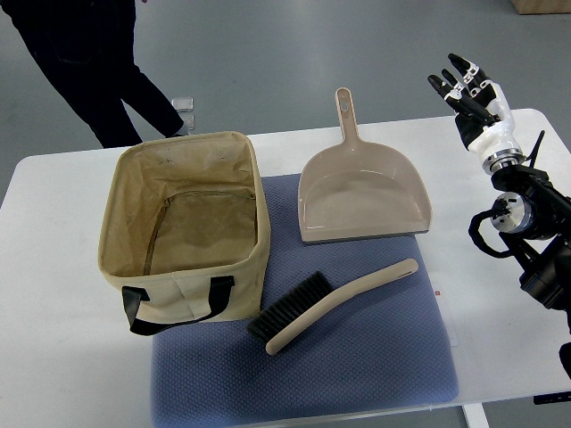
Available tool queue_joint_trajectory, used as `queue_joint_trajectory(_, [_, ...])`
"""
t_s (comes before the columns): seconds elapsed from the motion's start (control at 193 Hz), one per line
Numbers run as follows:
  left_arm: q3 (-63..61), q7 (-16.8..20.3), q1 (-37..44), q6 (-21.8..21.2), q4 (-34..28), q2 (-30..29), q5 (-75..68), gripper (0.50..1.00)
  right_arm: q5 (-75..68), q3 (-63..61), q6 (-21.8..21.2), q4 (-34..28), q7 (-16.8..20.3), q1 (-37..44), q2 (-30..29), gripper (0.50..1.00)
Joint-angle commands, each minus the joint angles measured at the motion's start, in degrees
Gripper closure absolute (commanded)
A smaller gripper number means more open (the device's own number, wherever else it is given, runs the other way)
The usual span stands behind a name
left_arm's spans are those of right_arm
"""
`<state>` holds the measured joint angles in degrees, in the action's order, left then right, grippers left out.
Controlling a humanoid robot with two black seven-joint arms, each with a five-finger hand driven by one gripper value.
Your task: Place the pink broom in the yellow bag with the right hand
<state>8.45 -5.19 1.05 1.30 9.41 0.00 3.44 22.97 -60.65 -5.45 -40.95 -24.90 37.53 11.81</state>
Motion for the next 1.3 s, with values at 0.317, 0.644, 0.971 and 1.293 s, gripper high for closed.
queue_joint_trajectory(0.317, [0.0, 0.0, 0.1, 0.1, -0.1, 0.0, 0.1, 0.5, 0.1, 0.0, 0.0, 0.0, 0.0, 0.1, 0.1, 0.57])
queue_joint_trajectory(0.644, [0.1, 0.0, -0.3, -0.2, 0.0, 0.0, 0.1, 0.5, 0.1, 0.2, 0.0, 0.0, 0.5, 1.2, 1.6, 0.57])
queue_joint_trajectory(0.971, [0.0, 0.0, -0.3, -0.2, 0.0, 0.0, 0.1, 0.5, 1.1, 1.6, -0.3, -0.1, 1.1, 6.4, 7.4, 0.57])
queue_joint_trajectory(1.293, [-0.1, 0.0, -0.4, -0.2, -0.1, 0.0, 0.1, 0.5, 4.3, 11.6, 0.0, -0.2, 1.1, 9.9, 12.5, 0.57])
